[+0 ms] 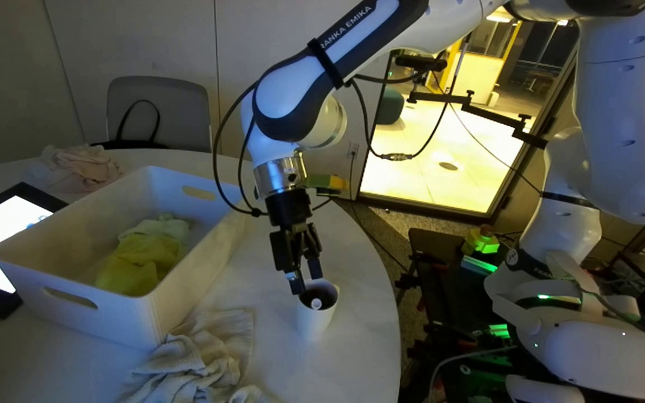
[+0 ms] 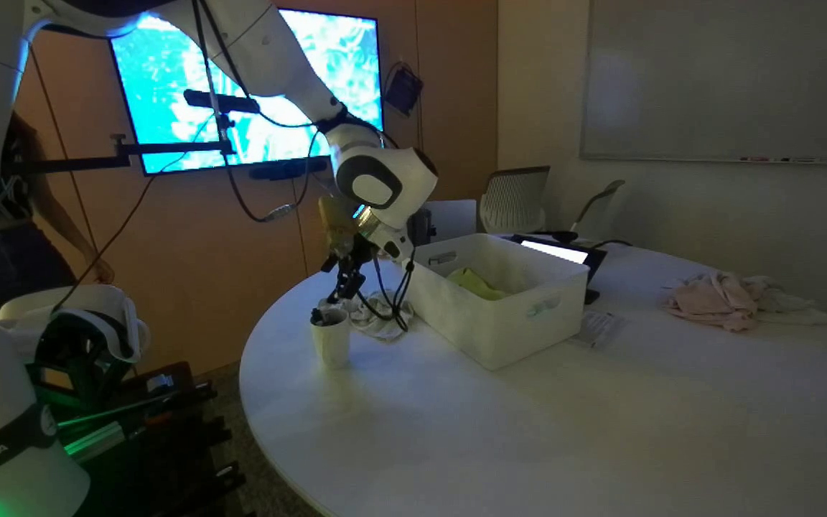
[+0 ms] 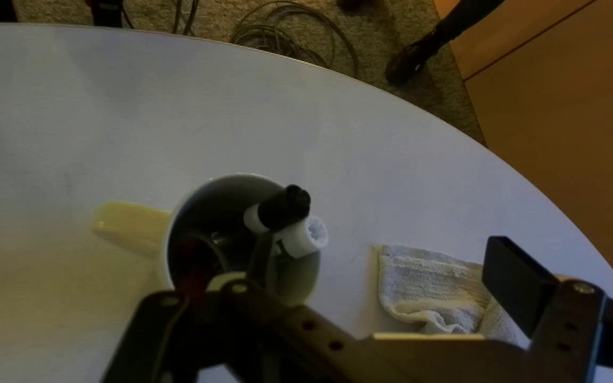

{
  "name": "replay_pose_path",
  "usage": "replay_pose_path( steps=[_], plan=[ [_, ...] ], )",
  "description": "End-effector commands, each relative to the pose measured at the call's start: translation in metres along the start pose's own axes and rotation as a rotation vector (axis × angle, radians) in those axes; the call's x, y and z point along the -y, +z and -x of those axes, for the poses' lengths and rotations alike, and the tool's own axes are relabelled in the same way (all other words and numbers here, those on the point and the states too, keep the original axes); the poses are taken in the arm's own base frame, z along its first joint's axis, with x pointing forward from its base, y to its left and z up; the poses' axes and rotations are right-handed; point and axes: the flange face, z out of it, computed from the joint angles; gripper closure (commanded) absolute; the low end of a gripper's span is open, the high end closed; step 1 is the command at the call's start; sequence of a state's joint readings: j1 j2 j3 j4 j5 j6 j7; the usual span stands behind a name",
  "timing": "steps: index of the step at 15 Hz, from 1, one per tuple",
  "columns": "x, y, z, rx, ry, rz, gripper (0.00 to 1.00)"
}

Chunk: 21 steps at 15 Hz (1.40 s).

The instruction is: Put the green towel in the basket, then put the two markers in the cup, then put the other green towel in the basket, then the black tape in the cup, then the white towel in the basket

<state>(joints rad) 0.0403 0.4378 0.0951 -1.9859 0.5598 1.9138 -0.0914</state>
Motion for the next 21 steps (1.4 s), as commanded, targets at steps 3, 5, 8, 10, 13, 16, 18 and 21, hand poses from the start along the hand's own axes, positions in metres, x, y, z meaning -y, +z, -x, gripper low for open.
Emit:
replay_pose_path(
  steps=[3, 5, 8, 10, 13, 16, 18, 21],
  plan=[
    [0.048, 0.011, -0.004, -0.003, -0.064, 0.178, 0.0],
    [0.063, 0.025, -0.011, -0.053, -0.087, 0.269, 0.0],
    [0.083, 0.054, -0.022, -0.117, -0.16, 0.399, 0.0],
    [0.097, 0.073, -0.03, -0.166, -0.188, 0.467, 0.0],
    [0.113, 0.094, -0.04, -0.209, -0.226, 0.541, 0.0],
    [0.124, 0.104, -0.053, -0.26, -0.241, 0.565, 0.0],
    [0.126, 0.107, -0.061, -0.288, -0.248, 0.577, 0.0],
    [0.126, 0.106, -0.071, -0.328, -0.25, 0.563, 0.0]
  ],
)
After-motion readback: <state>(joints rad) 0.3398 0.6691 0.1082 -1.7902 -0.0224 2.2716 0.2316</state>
